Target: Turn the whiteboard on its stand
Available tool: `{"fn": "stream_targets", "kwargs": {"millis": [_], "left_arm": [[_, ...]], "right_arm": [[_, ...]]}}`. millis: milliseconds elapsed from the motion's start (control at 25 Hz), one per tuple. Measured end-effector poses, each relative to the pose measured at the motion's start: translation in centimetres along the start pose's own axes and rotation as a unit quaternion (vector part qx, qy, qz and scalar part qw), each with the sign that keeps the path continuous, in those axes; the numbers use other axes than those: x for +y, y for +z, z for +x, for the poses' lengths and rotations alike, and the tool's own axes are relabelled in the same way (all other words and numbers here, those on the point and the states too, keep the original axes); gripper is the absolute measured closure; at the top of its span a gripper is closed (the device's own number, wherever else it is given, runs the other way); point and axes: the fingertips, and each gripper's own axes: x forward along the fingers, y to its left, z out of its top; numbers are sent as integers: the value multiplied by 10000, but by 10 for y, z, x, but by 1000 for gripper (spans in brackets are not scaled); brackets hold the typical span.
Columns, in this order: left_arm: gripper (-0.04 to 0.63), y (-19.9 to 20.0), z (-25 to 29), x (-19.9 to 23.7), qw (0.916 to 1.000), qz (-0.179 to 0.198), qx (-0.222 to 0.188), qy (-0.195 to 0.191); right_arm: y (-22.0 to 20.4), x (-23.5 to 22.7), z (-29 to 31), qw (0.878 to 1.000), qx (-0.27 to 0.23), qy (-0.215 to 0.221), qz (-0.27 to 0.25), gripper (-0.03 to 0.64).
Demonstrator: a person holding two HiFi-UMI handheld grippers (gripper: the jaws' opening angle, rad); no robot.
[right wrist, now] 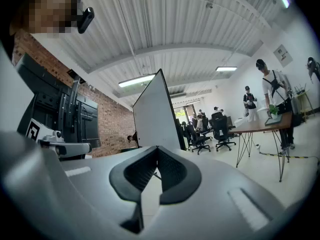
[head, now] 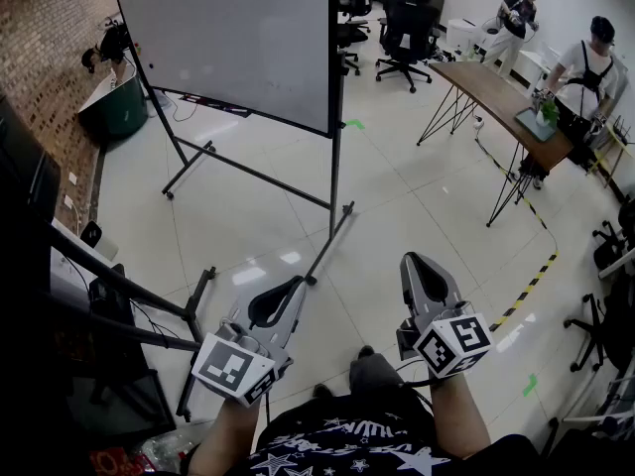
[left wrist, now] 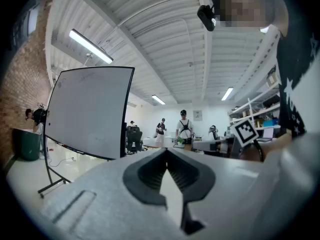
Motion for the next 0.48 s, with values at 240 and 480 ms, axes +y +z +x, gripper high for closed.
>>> {"fn": "stream_targets", "kwargs": {"millis": [240, 480], "left_arm": [[591, -9, 21, 34, 9998, 4, 42, 200], [591, -14, 76, 69, 9996, 66, 70, 284]], "right_arm": [[-10, -24, 38, 9993, 99, -161, -326, 609], [-16, -54, 110, 9996, 78, 219, -150, 609]]}}
